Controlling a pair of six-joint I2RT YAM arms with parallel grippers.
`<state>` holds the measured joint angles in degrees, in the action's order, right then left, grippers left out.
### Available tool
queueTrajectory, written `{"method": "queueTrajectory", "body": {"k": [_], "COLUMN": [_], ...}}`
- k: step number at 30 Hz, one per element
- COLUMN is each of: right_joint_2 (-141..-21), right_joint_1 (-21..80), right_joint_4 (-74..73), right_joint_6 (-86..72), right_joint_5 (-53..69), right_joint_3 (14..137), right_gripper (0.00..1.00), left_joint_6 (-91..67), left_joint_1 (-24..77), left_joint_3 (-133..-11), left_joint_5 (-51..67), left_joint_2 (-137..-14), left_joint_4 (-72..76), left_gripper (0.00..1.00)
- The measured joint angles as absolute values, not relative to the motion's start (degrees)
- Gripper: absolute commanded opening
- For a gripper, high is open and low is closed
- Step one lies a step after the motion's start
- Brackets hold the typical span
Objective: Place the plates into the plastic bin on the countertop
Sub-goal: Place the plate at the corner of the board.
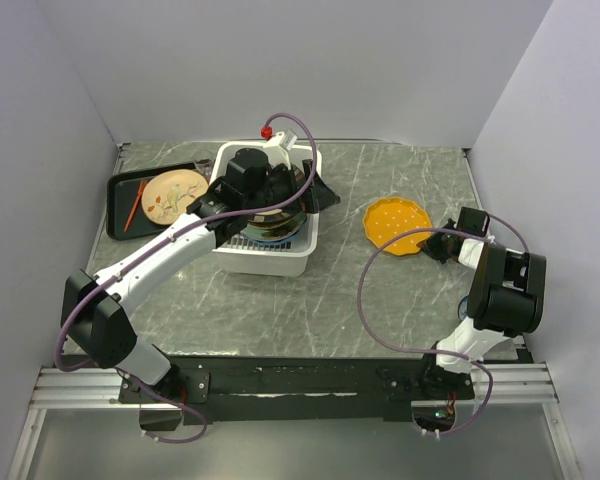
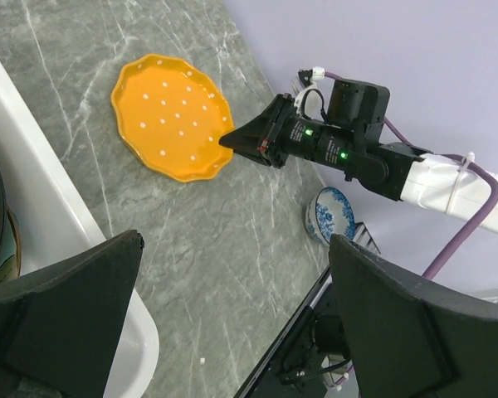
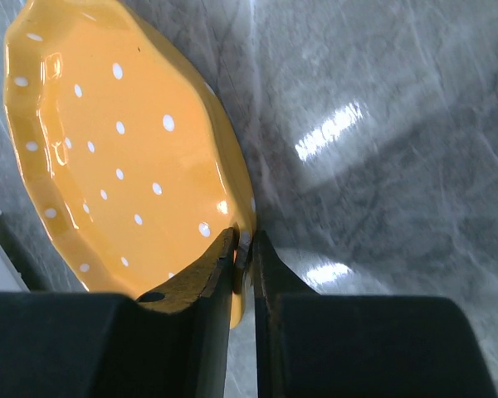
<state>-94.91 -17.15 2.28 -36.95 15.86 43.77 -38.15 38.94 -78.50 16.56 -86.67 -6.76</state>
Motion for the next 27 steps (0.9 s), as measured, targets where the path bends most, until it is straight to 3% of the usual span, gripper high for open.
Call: {"method": "queueTrajectory", "body": {"k": [14, 27], "right_joint_2": [-89.2, -74.7], "right_joint_1": [-17.3, -19.6], "right_joint_4": [1.1, -3.2], "right_joint_6": [-36.3, -34.9], "right_joint_5": [15.7, 16.1], "right_joint_3": [40.2, 38.8], "right_gripper": [0.0, 0.0], "left_joint_6": [-38.2, -38.3], "left_joint_1": [38.9, 38.9], "left_joint_3": [-78.5, -78.5], "left_joint_5": [16.6, 17.2], "left_joint_2": [-86.7, -88.9], "left_joint_4": [-6.8, -6.7], "left_gripper": [0.99, 0.99]}}
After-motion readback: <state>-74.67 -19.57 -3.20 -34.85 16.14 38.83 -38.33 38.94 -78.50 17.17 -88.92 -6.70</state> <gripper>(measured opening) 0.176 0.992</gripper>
